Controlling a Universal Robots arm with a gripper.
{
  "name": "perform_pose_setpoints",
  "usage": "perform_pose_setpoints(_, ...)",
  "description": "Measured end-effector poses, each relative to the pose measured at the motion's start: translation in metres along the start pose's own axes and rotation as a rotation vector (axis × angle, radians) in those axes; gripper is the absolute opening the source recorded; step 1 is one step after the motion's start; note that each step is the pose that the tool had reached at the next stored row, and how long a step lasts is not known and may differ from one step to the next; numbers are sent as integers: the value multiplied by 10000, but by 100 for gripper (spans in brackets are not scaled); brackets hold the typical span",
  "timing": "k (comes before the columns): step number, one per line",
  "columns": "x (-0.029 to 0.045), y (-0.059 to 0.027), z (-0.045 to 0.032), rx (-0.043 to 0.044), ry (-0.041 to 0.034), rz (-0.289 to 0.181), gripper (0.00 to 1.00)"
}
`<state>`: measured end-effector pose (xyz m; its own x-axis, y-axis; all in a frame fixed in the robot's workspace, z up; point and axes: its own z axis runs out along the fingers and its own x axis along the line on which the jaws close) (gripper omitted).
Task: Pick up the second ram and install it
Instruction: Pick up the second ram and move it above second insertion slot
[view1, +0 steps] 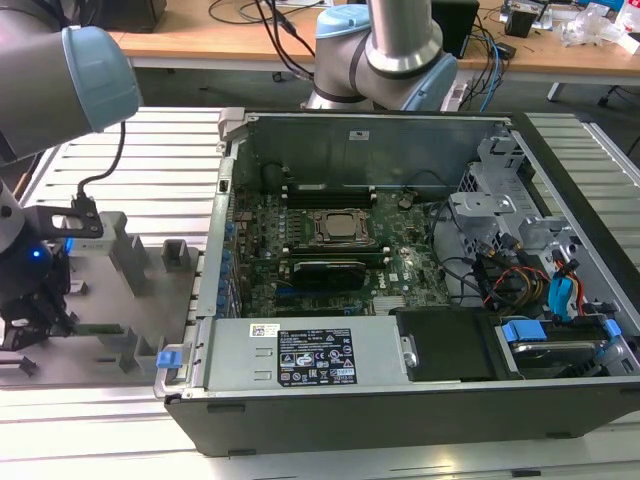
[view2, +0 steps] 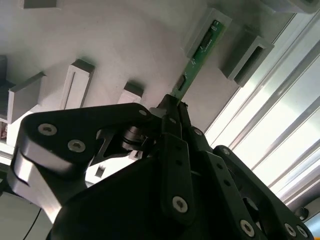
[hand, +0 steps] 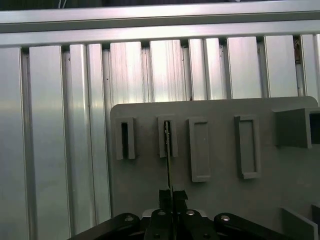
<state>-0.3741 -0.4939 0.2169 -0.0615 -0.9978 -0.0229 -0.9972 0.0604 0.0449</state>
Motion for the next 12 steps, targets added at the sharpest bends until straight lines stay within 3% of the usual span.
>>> perform_pose_setpoints(12, -3, 6, -140, 0, 0, 0, 13)
